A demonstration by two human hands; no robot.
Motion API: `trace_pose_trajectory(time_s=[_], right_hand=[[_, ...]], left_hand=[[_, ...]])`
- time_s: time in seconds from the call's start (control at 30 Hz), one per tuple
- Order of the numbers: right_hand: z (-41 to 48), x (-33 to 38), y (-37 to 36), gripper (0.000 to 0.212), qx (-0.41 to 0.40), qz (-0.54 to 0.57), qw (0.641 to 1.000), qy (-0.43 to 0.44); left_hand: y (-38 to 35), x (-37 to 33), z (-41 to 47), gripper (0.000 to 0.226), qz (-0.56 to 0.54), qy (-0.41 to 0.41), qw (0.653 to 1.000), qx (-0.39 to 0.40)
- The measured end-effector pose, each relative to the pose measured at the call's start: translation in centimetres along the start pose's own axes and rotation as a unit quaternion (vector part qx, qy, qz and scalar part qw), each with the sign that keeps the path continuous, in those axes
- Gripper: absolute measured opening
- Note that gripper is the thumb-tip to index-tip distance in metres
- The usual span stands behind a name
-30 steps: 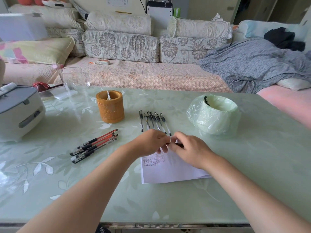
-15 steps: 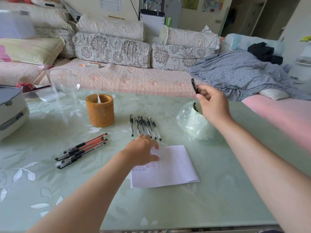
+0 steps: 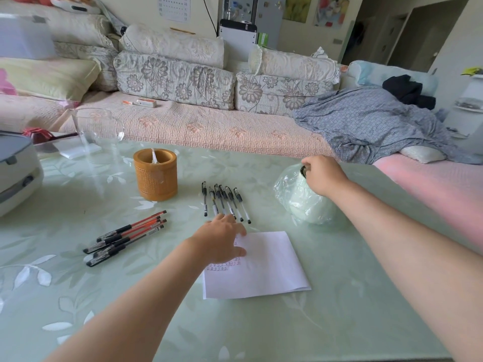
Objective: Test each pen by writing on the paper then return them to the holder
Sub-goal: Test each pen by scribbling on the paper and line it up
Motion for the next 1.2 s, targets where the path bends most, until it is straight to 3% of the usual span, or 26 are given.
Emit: trace_pose_trajectory(time_s=[0.17,0.33,0.47,0.6,0.7,0.83,0.93,1.2], right_hand=[[-1.4,5.5,0.5,0.032,-0.041,0.057,0.994,0.085],[-5.1,14.0,-1.9,0.028,0.06,0.137,0.974,0.168],[-7.6,20.3,-4.5,0.027,0.128,0.174,0.956,0.198],[-8.6,25.4,-6.7,0.024,0.159,0.165,0.941,0.248],[-9.1,28.4,-8.0,0.023,0.18,0.139,0.932,0.282],[-10.0,30.8,-9.8,0.035,0.221,0.114,0.92,0.304],[-10.5,31.4,-10.6,0.045,0.218,0.085,0.914,0.331],[-10.8,30.1,-10.9,0.021,0.196,0.088,0.913,0.347]], left_hand=[[0.7,0.6,-0.7,0.05,-0.023,-0.001,1.0,-0.002],[2.9,3.0,-2.6,0.044,-0.031,0.027,0.998,-0.043],[4.5,7.5,-5.3,0.035,-0.018,0.104,0.992,-0.068],[6.1,12.0,-8.4,0.026,-0.003,0.173,0.978,-0.114],[6.6,14.6,-10.6,0.022,0.017,0.207,0.973,-0.101],[6.4,16.2,-12.6,0.026,0.029,0.226,0.973,-0.04],[6.4,16.5,-13.0,0.025,0.027,0.218,0.975,-0.047],[6.5,15.6,-12.8,0.018,0.015,0.184,0.982,-0.033]])
Point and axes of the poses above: each hand's wrist, its own z-axis towards the middle knuckle, its own y-axis out of the back of the hand, x = y × z, the point moved 3 cm from there along z, towards the middle knuckle, and after that the axes turned 3 degrees about y, right-handed, at the moved point
